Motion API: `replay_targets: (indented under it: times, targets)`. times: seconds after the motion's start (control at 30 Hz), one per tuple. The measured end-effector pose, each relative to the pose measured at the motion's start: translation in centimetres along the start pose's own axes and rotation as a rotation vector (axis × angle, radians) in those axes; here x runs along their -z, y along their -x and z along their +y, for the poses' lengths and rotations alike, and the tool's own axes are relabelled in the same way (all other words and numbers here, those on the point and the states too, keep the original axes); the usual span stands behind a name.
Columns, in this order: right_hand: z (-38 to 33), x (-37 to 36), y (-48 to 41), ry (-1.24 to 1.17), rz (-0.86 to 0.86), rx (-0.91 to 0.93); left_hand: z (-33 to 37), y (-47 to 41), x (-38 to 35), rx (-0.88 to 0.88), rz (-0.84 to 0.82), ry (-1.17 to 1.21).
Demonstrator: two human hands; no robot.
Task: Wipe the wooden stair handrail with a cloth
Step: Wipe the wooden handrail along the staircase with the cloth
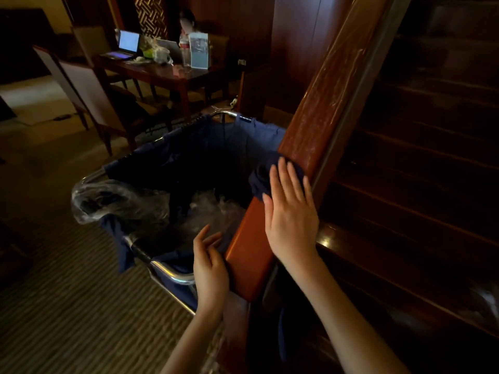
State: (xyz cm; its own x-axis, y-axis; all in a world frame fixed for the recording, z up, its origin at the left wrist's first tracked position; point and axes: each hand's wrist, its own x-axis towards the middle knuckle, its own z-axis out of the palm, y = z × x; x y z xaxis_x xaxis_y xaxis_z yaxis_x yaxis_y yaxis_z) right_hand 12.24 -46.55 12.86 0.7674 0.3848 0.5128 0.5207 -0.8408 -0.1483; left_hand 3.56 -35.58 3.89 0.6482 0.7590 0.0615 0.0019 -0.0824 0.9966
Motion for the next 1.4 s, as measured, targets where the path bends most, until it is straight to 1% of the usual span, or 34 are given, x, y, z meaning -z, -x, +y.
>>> replay_targets:
  times: [0.03,0.07,0.1,0.17,0.23,0.27,0.3,0.37,0.43,0.5,0.57,0.67,0.7,0.73,0.77,0.83,0.9,0.93,0.97,1.03,1.1,1.13,1.17,1.2,1.23,1.27,1.3,1.37,1.4]
  targets:
    - [-0.6,-0.1,1.3,-0.004,0.018,-0.043,0.1,0.0,-0.1,0.000,-0.012,0.002]
    - [-1.5,-0.4,3.1,-0.010,0.013,-0.042,0.1,-0.1,-0.2,-0.006,-0.026,-0.004]
    - [-2.6,-0.9,4.9,-0.013,-0.015,0.008,0.3,-0.1,-0.2,-0.021,-0.038,-0.019]
    - [-4.4,-1.8,6.7,-0.013,-0.125,0.158,0.5,-0.1,0.0,-0.062,-0.044,-0.072]
    - [-5.0,-2.1,4.8,0.038,-0.198,0.272,0.5,0.0,0.3,-0.063,-0.030,-0.062]
    - [-4.9,-1.9,3.2,0.075,-0.216,0.292,0.6,0.2,0.6,-0.049,-0.025,-0.029]
    - [-4.5,-1.7,1.6,0.107,-0.220,0.272,0.6,0.4,0.9,-0.034,-0.021,0.002]
    - [-3.4,-1.3,-0.5,0.130,-0.154,0.124,0.3,1.3,1.6,-0.024,-0.029,0.019]
    - [-2.6,-1.1,-0.1,0.090,-0.043,-0.020,-0.3,2.8,2.6,-0.050,-0.040,-0.019]
    - [-3.0,-1.3,2.0,0.026,0.065,-0.052,-1.0,4.5,3.3,-0.076,-0.079,-0.046]
    - [-3.8,-1.9,4.8,-0.050,0.109,0.019,-1.7,5.9,3.8,-0.069,-0.138,-0.065]
    - [-5.0,-2.2,8.3,-0.248,0.094,0.224,-2.8,6.9,4.2,-0.047,-0.197,-0.105]
    - [-5.3,-2.1,9.2,-0.322,0.054,0.257,-3.0,7.1,4.4,-0.030,-0.221,-0.125]
    - [-5.6,-1.9,10.1,-0.417,-0.008,0.244,-3.2,7.4,4.6,-0.014,-0.247,-0.140]
    - [-5.7,-1.5,10.6,-0.540,-0.086,0.174,-3.2,7.7,4.8,-0.001,-0.278,-0.141]
    - [-5.8,-0.1,11.0,-0.883,-0.255,-0.074,-3.1,8.3,5.5,0.021,-0.311,-0.080]
    - [-5.5,1.6,11.1,-1.230,-0.312,-0.290,-3.0,8.7,6.5,0.064,-0.301,0.024]
    - [-5.3,2.4,11.2,-1.346,-0.312,-0.348,-2.9,8.6,7.0,0.077,-0.301,0.038]
    - [-4.9,3.3,11.1,-1.428,-0.321,-0.377,-2.6,8.5,7.5,0.052,-0.305,0.024]
    - [-4.5,5.0,10.9,-1.544,-0.378,-0.350,-1.1,8.2,8.4,-0.059,-0.345,0.041]
    - [-4.2,6.6,10.6,-1.637,-0.474,-0.236,1.0,7.9,9.0,-0.170,-0.472,0.084]
    - [-4.2,7.5,10.4,-1.661,-0.514,-0.189,1.7,7.7,9.2,-0.236,-0.544,0.061]
    - [-4.2,8.3,10.2,-1.662,-0.542,-0.165,2.2,7.4,9.2,-0.311,-0.626,-0.004]
    - [-4.1,9.1,10.1,-1.637,-0.552,-0.153,2.5,7.1,8.9,-0.331,-0.699,-0.076]
    - [-3.9,9.8,10.0,-1.600,-0.554,-0.136,2.8,7.0,8.7,-0.331,-0.779,-0.132]
    - [-3.6,10.3,10.1,-1.559,-0.553,-0.111,3.0,7.0,8.5,-0.284,-0.860,-0.185]
    - [-3.2,10.8,10.3,-1.527,-0.559,-0.081,3.2,7.0,8.1,-0.228,-0.952,-0.201]
    - [-2.2,11.6,11.1,-1.487,-0.590,-0.033,3.4,7.4,7.5,-0.137,-1.080,-0.157]
    - [-1.5,12.0,11.6,-1.471,-0.601,-0.022,3.5,7.3,7.3,-0.111,-1.055,-0.164]
